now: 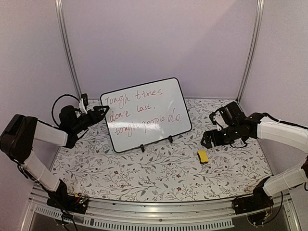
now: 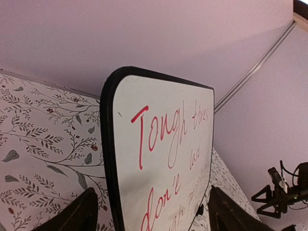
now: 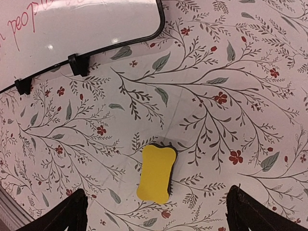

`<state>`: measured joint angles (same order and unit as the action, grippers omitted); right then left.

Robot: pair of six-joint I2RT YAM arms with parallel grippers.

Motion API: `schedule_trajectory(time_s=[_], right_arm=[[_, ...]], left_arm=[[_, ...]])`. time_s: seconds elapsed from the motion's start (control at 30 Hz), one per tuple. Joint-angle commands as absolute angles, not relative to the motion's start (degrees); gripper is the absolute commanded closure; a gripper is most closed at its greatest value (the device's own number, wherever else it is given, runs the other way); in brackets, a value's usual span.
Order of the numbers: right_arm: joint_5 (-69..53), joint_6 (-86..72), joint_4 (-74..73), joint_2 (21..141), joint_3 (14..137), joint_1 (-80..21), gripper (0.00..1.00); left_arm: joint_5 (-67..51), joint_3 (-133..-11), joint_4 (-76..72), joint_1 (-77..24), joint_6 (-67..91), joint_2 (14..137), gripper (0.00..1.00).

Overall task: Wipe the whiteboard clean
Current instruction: Move the whiteboard to the center of the board.

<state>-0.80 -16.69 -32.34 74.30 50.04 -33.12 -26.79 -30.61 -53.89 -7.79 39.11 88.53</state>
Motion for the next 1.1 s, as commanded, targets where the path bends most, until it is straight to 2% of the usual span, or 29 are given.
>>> schedule_trajectory(time_s=[0.0,0.07,0.1,0.27,0.5,0.57,0.73,1.07], right_arm=[[0.6,-16.75,-32.22,74.61,49.72,-33.66,0.01],[1.57,-16.72,-32.67,75.25,50.25,-33.77,0.01],[1.5,-16.75,-32.67,75.3,50.23,-33.8,0.01],[1.78,-16.7,-32.9,74.33,49.79,-33.76,0.01],[1.76,-16.74,-33.83,75.02,50.36,-33.84,0.01],[1.82,-16.71,-33.47,74.48,49.83,-33.91,0.01],[1.79,-16.79,-33.36,75.19,49.99,-33.93,0.01],[2.97,-17.49,-33.95,77.59,49.92,-34.53,0.01]], left_arm=[[-30.63,-30.47,-60.31,-7.2,40.48,90.43,0.27],[-31.08,-30.37,-61.61,-7.13,41.38,91.48,0.46],[-31.35,-30.22,-62.35,-7.12,41.97,91.95,0.52],[-32.02,-27.14,-66.98,-7.29,44.08,92.15,0.56],[-31.33,-22.81,-71.97,-8.33,46.08,90.52,0.85],[-31.43,-21.82,-72.63,-8.66,46.14,90.23,0.91],[-31.18,-18.87,-74.99,-9.12,46.58,89.15,0.97],[-25.94,-14.5,-73.43,-13.68,46.59,83.28,0.99]])
